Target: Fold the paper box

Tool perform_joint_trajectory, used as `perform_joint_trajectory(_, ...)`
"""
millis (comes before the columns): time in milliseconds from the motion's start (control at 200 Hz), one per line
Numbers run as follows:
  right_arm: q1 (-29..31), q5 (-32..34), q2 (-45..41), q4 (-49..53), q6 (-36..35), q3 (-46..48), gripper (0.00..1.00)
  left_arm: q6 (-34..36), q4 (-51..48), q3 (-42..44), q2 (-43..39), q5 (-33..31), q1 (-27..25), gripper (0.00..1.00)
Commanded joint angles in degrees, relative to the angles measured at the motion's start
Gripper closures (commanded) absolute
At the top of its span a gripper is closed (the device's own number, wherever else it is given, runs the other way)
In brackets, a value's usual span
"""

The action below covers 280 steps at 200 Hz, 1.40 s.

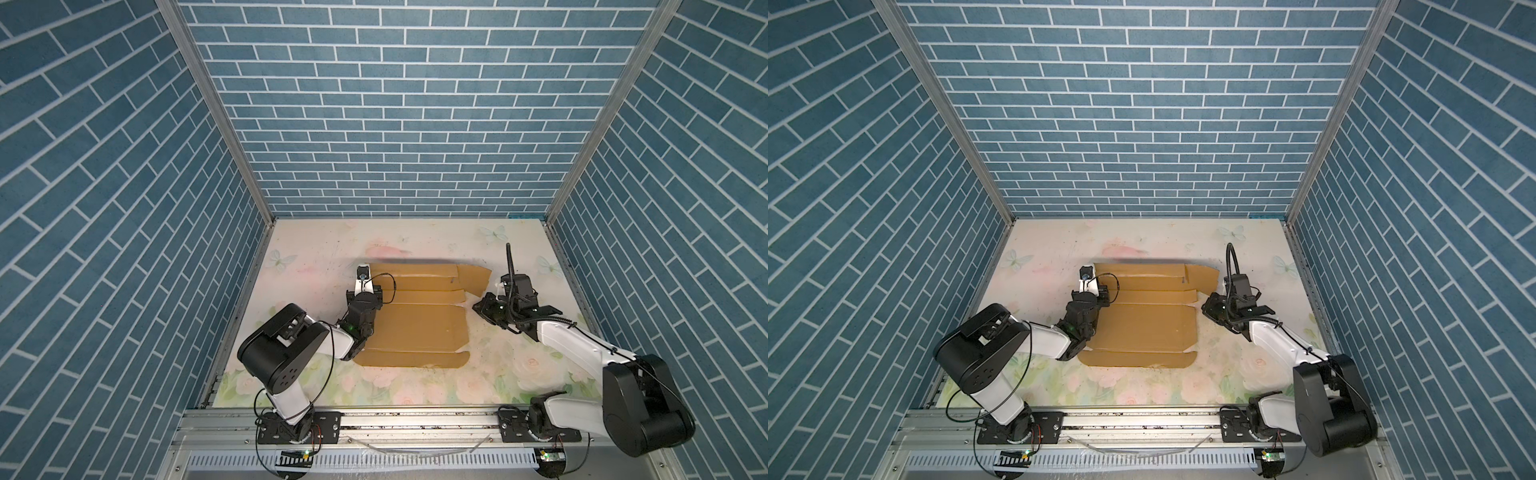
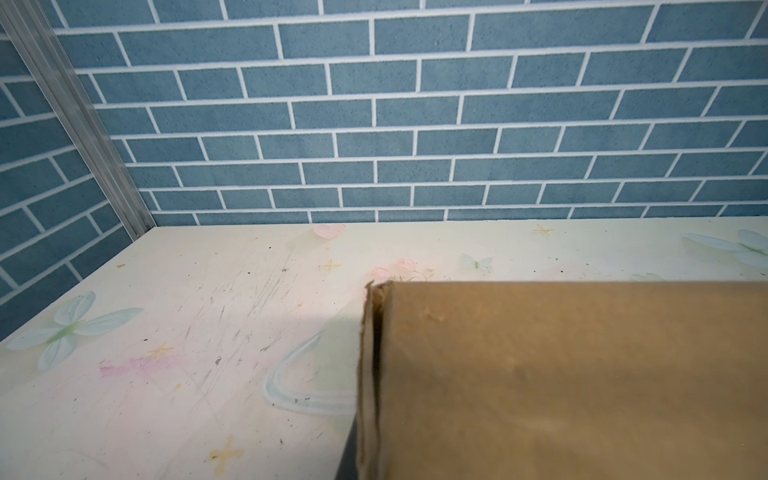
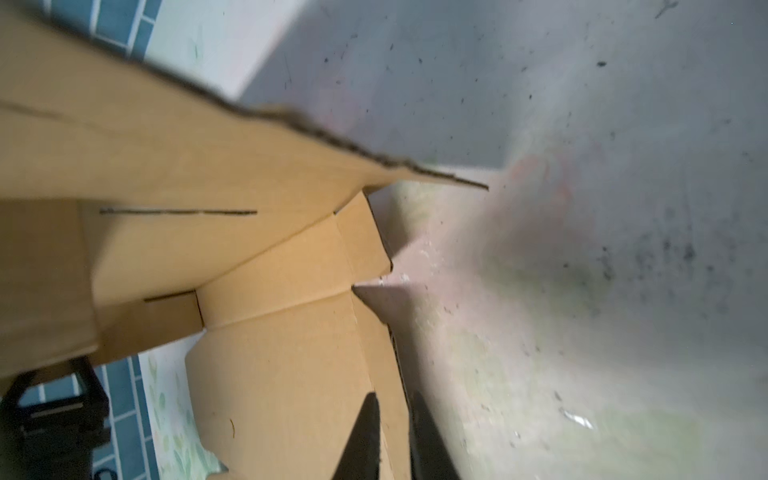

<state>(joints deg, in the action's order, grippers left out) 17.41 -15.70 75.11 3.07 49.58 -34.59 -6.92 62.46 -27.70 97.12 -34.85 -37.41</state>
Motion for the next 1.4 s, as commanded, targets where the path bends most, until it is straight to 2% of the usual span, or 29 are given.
perform_joint_trajectory(0, 0.76, 5.22, 3.31, -10.42, 5.27, 0.09, 0.83, 0.33, -4.69, -0.16, -0.45, 0.64, -0.38, 1.00)
perform_joint_trajectory(135, 1.05, 9.72, 5.89, -13.94, 5.70, 1.15, 0.86, 0.24, -4.89, -0.46, 0.01, 0.89, -0.38, 1.00)
perform_joint_trajectory(405, 3.03, 10.34, 11.58, -17.01, 6.27, -0.12, 0.87, 0.15, -6.00, -1.34, 0.40, 1.40, -0.38, 1.00)
perform_joint_trajectory(515, 4.34, 12.68, 13.06, -17.47, 6.67, -0.42, 0.88, -0.12, -6.44, -1.56, 0.38, 1.46, -0.38, 1.00)
perform_joint_trajectory(695, 5.35, 11.02, 15.85, -21.45, 7.19, -0.83, 0.89, -0.16, -6.89, -2.06, 0.52, 1.53, -0.38, 1.00)
perform_joint_trajectory(820, 6.08, 7.03, 15.41, -22.92, 7.37, -1.16, 0.90, -0.14, -6.92, -2.08, 0.42, 1.54, -0.38, 1.00)
perform_joint_trajectory(1040, 7.50, 5.69, 14.09, -22.91, 7.21, -2.05, 0.91, -0.26, -6.77, -1.84, 0.52, 1.55, -0.38, 1.00)
perform_joint_trajectory(1395, 9.47, 5.40, 20.63, -25.82, 9.41, -3.64, 0.91, -0.61, -6.89, -1.99, 0.52, 1.71, -0.38, 1.00)
